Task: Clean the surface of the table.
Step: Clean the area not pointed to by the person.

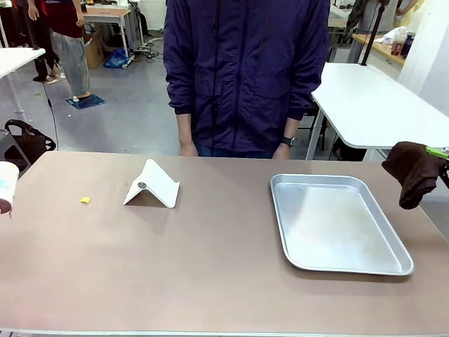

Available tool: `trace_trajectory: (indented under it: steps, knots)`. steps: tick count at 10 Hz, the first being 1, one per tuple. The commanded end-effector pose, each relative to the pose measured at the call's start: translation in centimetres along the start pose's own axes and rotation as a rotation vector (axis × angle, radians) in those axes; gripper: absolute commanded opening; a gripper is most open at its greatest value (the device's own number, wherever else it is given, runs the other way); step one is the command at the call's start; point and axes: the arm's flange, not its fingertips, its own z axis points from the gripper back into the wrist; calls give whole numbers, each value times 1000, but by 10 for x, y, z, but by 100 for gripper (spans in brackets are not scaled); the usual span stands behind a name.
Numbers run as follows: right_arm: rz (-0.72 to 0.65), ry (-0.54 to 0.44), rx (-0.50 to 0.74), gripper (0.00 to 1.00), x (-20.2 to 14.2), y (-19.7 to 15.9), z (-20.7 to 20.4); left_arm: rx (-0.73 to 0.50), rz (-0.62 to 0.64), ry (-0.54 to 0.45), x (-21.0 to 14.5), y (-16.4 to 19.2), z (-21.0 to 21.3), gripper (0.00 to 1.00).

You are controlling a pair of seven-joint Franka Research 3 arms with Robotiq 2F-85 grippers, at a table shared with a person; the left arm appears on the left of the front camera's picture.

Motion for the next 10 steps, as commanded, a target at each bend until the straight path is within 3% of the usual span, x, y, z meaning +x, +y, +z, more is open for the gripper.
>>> trace_trajectory:
  steps: [1, 3, 6, 10]
  knots:
    - [12, 2, 2, 9, -5, 6, -2, 6, 2, 12, 6, -7, -3, 22]
    - [12, 2, 2, 9, -5, 6, -2, 2, -1, 6, 2, -1, -2, 22]
    - [12, 2, 2, 9, -5, 6, -2, 75, 47, -78, 42, 16, -38, 22]
    - [12, 2, 2, 9, -5, 6, -2, 180, 171, -53, 81, 47, -72, 22]
